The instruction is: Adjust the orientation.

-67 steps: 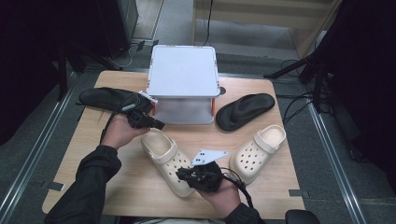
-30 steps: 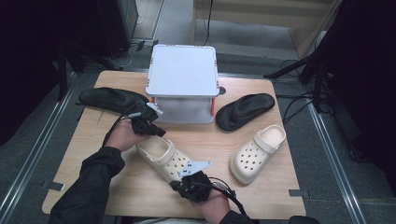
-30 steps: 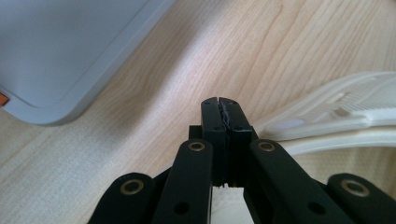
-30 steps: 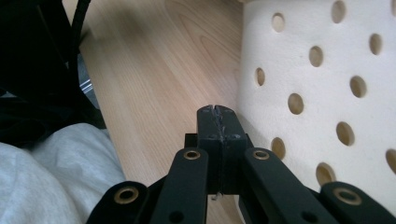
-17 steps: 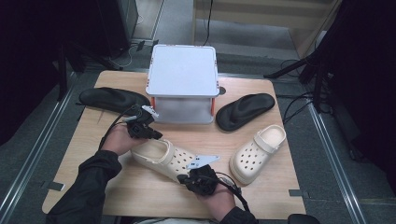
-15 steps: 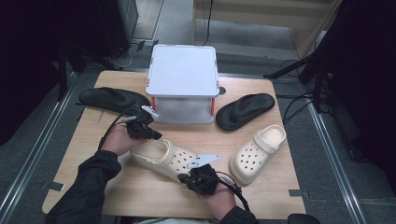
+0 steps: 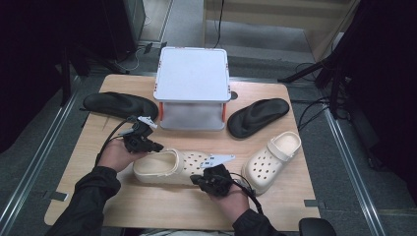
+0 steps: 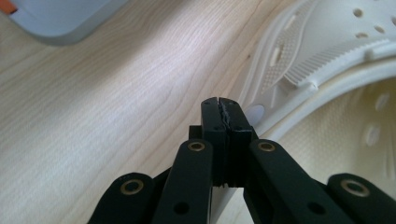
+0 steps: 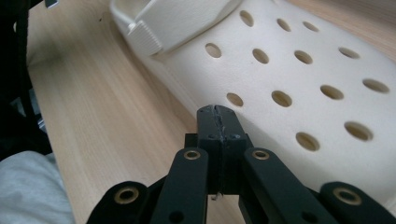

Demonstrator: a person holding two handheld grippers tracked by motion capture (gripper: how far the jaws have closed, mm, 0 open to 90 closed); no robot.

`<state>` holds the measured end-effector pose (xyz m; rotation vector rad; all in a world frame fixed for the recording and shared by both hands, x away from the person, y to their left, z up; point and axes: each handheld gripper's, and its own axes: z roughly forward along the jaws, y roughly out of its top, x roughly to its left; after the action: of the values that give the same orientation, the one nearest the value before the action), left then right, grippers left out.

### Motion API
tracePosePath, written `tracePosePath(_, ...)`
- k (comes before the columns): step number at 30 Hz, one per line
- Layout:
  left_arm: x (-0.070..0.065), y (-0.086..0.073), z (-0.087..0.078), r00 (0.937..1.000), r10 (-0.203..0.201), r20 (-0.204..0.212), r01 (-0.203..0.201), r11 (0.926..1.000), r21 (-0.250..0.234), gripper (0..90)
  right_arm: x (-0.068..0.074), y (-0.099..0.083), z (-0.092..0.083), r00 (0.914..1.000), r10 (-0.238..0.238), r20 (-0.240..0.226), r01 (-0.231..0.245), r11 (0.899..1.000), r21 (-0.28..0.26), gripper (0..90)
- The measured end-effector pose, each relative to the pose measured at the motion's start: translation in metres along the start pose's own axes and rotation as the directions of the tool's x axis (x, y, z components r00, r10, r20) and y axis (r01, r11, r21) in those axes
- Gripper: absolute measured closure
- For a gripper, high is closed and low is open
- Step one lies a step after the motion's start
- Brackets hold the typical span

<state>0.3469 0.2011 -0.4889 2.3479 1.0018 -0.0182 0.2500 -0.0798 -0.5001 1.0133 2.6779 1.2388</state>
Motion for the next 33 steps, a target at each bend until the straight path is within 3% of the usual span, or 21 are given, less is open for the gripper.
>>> tracePosePath(9, -0.008, -0.023, -0.010, 0.9983, -0.056, -0.014, 0.056, 0.9984, -0.012, 90.0, -0.014, 0.009, 0.003, 0.9995, 0.024, 0.018, -0.024, 1.000, -0.005, 90.0)
tracePosePath(16, -0.016, -0.031, -0.013, 0.9968, -0.079, -0.005, 0.079, 0.9968, -0.013, 90.0, -0.025, 0.017, 0.005, 0.9986, 0.046, 0.028, -0.045, 0.999, -0.023, 90.0)
tracePosePath(27, -0.024, -0.043, -0.014, 0.9902, -0.129, 0.054, 0.131, 0.9905, -0.040, 90.0, -0.036, 0.027, 0.012, 0.9972, 0.062, 0.042, -0.060, 0.998, -0.031, 90.0)
tracePosePath(28, -0.025, -0.044, -0.016, 0.9850, -0.144, 0.095, 0.151, 0.9860, -0.071, 90.0, -0.040, 0.031, 0.015, 0.9967, 0.072, 0.037, -0.071, 0.997, -0.032, 90.0)
tracePosePath(30, -0.025, -0.044, -0.017, 0.9828, -0.147, 0.112, 0.156, 0.9844, -0.081, 90.0, -0.042, 0.036, 0.018, 0.9966, 0.073, 0.039, -0.072, 0.997, -0.032, 90.0)
tracePosePath(33, -0.030, -0.043, -0.014, 0.9845, -0.148, 0.095, 0.155, 0.9852, -0.074, 90.0, -0.044, 0.040, 0.021, 0.9961, 0.071, 0.053, -0.069, 0.997, -0.036, 90.0)
